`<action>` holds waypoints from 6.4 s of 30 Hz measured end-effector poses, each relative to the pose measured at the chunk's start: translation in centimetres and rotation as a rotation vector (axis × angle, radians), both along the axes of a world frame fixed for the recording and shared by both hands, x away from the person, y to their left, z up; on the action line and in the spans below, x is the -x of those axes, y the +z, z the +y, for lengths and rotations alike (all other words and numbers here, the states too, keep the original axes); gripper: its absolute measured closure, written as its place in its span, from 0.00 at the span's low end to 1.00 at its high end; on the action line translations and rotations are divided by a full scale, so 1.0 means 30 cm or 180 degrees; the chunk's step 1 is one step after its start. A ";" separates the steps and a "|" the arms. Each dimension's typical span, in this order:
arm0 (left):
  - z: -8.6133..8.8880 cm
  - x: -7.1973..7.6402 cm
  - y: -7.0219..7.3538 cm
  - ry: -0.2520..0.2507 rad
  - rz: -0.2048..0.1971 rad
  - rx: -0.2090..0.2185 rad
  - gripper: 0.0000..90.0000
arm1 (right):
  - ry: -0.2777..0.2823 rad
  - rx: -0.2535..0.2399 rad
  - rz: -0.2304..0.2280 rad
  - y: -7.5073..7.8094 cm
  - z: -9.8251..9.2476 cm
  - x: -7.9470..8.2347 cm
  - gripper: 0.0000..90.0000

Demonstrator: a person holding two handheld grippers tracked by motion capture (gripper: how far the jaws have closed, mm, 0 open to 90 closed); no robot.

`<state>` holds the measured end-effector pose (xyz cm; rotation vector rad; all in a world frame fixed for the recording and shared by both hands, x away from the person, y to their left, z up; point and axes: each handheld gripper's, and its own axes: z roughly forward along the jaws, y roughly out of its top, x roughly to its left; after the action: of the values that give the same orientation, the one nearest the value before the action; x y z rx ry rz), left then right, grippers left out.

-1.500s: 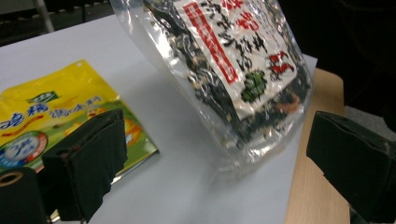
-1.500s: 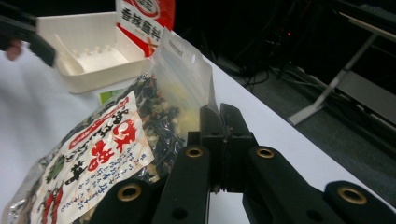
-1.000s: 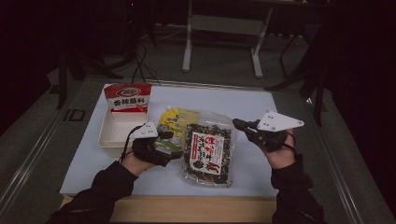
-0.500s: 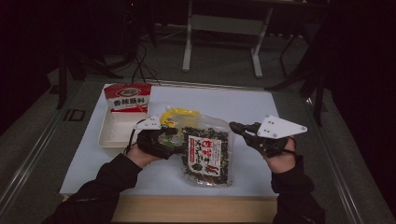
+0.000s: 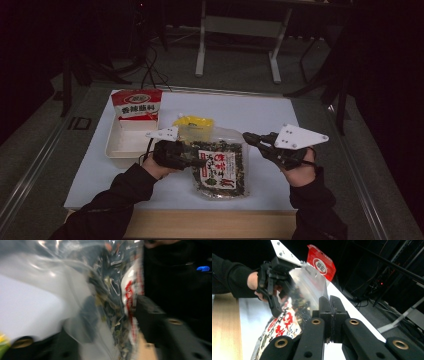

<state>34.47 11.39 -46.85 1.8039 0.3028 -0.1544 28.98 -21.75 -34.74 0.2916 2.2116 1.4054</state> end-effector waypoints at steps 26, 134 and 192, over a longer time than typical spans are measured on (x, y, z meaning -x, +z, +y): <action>0.028 0.106 0.218 0.0085 -0.0583 -0.0162 0.84 | -0.0142 -0.0442 -0.0026 0.058 -0.065 0.007 0.61; 0.729 -0.095 0.130 0.1760 -0.0277 -0.0748 0.84 | -0.0345 -0.0758 0.0817 -0.241 -0.137 -0.067 0.16; 0.795 0.276 0.118 0.2280 -0.0484 -0.0483 0.45 | -0.0332 -0.0652 0.0790 -0.251 -0.097 -0.059 0.16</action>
<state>26.20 35.23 -43.32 1.7365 0.8432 0.5181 30.74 -24.65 -42.27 0.6761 2.2072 1.6136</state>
